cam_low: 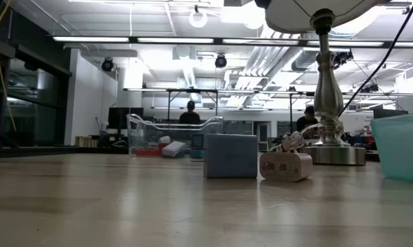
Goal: Pick & Place Office items
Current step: Put the light blue charger adapter into the green bin
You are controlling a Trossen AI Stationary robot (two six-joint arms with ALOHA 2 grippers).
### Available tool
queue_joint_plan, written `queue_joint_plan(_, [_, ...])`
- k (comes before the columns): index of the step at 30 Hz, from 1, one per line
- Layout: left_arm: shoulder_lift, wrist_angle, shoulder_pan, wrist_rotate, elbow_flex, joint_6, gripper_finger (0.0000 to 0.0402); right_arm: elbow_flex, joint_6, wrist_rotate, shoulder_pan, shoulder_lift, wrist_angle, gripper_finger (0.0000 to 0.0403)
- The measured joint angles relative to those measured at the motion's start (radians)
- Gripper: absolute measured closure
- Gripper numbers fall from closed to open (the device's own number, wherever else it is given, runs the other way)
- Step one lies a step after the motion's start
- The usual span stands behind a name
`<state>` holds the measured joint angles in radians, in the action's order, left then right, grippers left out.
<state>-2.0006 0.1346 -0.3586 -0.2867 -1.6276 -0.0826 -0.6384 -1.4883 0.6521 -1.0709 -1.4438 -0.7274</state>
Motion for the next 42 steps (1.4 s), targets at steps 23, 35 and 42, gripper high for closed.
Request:
queue_joint_plan(23, [0.000,0.000,0.000,-0.001,0.000,-0.042,0.0164,0.000,0.080,0.082,0.000,0.354,-0.039,0.0196])
queue_joint_plan(35, [0.000,0.000,0.000,0.000,0.000,-0.178,0.0165,0.000,0.148,0.084,0.000,0.399,-0.005,0.0197])
queue_joint_plan(42, [0.000,-0.049,0.000,-0.001,0.000,-0.181,0.0164,0.000,0.162,0.093,0.000,0.406,0.051,0.0198])
